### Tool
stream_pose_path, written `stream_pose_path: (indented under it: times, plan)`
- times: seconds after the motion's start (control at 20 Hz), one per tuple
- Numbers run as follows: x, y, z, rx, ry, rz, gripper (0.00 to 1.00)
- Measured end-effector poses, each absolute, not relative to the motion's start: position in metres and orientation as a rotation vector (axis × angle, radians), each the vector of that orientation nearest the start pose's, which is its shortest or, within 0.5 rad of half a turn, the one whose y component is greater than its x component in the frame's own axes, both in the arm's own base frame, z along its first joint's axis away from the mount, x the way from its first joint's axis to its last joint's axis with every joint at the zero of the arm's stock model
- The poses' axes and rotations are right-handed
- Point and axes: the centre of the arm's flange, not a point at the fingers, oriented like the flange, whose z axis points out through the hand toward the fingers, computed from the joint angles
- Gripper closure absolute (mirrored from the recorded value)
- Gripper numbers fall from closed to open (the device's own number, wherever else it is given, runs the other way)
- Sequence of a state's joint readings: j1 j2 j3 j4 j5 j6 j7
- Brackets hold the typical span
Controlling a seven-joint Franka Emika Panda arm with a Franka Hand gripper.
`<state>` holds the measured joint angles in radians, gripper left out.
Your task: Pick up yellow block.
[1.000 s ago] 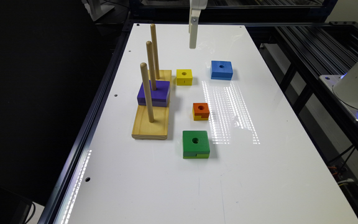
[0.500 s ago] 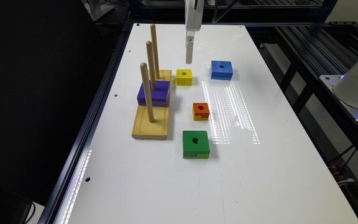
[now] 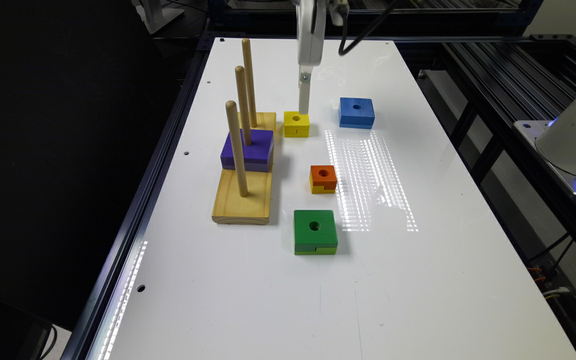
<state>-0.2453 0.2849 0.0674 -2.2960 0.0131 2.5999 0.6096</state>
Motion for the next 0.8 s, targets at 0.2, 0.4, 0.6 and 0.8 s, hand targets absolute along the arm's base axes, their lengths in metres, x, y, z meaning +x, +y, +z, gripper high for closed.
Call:
stream_pose_path:
  times: [0.2,0.4,0.6,0.8]
  plan:
    - [0.524,-0.094,0.227,-2.865,1.214,-0.024,0.0]
    - [0.523,-0.093,0.218,-2.866,1.213,-0.011,0.0]
    - [0.523,-0.093,0.203,-2.864,1.212,-0.015,0.0]
    - [0.524,-0.092,0.2,-2.863,1.212,-0.018,0.0]
